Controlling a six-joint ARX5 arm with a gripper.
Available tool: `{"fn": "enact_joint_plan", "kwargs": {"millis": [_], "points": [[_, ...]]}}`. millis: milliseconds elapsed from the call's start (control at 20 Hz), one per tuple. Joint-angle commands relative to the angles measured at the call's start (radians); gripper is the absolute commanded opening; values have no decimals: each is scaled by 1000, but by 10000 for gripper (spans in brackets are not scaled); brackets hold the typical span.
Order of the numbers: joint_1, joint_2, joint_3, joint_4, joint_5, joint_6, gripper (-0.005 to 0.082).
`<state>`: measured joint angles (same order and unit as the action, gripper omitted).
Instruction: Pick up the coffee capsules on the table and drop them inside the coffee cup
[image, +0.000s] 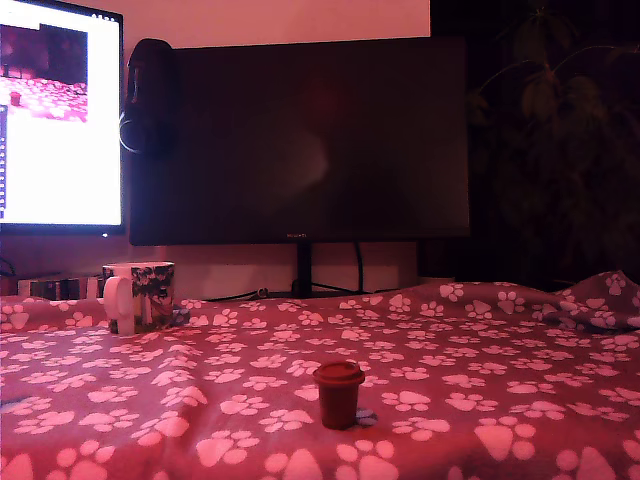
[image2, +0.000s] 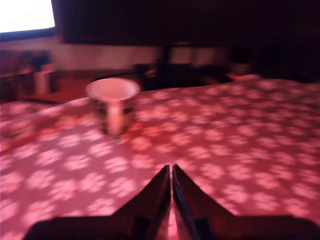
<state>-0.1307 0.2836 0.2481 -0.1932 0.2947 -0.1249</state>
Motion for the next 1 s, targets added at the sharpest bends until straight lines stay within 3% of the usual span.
{"fn": "enact_joint_plan", "kwargs": {"millis": [0,350,750,950], "points": [[-18,5,-23,22,27,2,-21],[-155,5,-82,111,91,55,-21],[-385,5,-151,193,89,61,-21],[-454,5,-164,190,90,81,-21]]}}
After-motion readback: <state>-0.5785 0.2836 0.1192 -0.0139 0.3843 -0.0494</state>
